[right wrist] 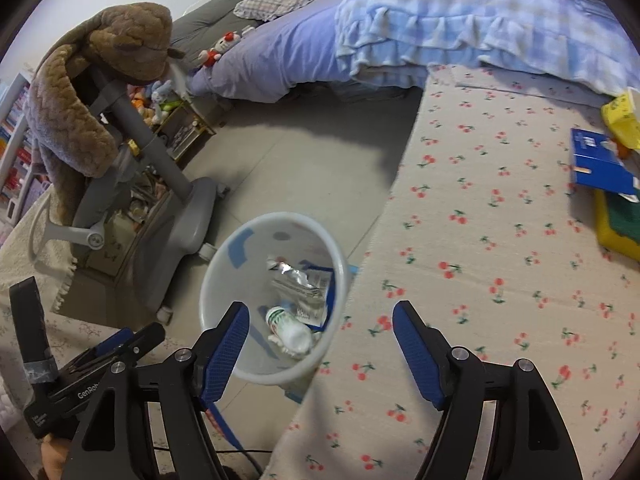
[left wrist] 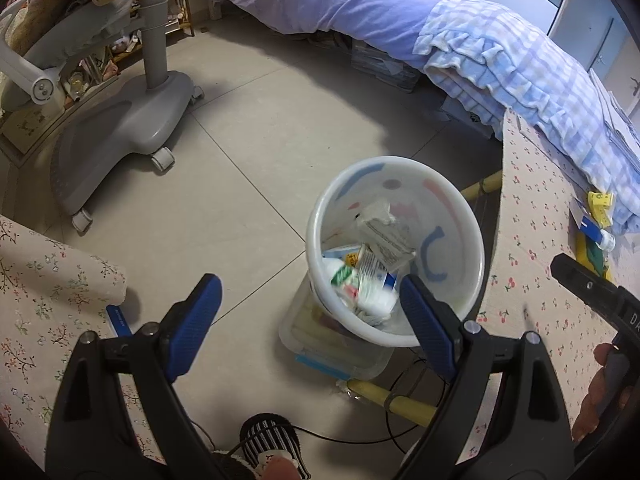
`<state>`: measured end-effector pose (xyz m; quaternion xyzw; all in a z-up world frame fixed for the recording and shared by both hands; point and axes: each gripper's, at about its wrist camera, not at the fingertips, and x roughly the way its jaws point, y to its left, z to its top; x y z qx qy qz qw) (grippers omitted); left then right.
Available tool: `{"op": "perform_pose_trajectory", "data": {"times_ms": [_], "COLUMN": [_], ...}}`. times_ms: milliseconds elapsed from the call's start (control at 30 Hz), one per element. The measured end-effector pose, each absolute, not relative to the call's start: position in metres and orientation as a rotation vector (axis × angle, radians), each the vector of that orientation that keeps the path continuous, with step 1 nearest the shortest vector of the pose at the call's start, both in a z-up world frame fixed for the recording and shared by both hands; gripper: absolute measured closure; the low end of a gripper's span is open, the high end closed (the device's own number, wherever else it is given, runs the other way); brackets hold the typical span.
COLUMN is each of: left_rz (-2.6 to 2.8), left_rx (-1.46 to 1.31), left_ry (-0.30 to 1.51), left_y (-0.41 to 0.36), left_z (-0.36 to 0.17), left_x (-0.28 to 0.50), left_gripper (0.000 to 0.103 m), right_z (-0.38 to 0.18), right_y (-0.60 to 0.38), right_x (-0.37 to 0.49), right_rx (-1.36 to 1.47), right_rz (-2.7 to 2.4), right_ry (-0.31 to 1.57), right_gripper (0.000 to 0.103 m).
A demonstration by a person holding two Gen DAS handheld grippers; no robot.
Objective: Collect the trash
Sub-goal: 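Carry the tissue and AD bottle over the wastebasket and open both tools, then grasp the yellow waffle wrapper with the right tool while the left tool grasps the green sponge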
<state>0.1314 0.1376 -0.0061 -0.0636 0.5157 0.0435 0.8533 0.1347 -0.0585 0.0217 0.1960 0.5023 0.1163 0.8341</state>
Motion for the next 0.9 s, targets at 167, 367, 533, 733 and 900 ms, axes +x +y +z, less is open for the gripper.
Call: {"op": "perform_pose_trajectory", "data": {"times_ms": [167, 367, 533, 733, 900], "left_rz": [0.061, 0.035, 0.011, -0.014, -0.036], "left_rx": [-0.13, -0.115, -0.111, -0.118, -0.098], "left_ry": [1.088, 1.08, 1.063, 1.058, 1.055], "left_y": [0.129, 0.115, 0.105, 0.088, 0.065], "left_z": [-0.006, -0.004, -0.001, 0.0, 0.0], "left_x": [0.128, 0.127, 0.125, 0.128, 0.134], "left_gripper": [0.013, 0.013, 0.013, 0.013, 0.013], "right_z": [0.027, 0.028, 0.028, 0.027, 0.025], "right_y": [-0.08, -0.116, -0.159, -0.219, -0.268], "right_x": [0.122, 0.105, 0.092, 0.075, 0.07], "right_rx": [0.381, 0.364, 0.377, 0.434, 0.487], "right_rz": [0.191, 0.112, 0.034, -0.073, -0.188], "right_ry": [1.057, 1.049, 1.043, 1.03, 1.014], "right_gripper": [0.023, 0.019, 0.018, 0.017, 0.015]}}
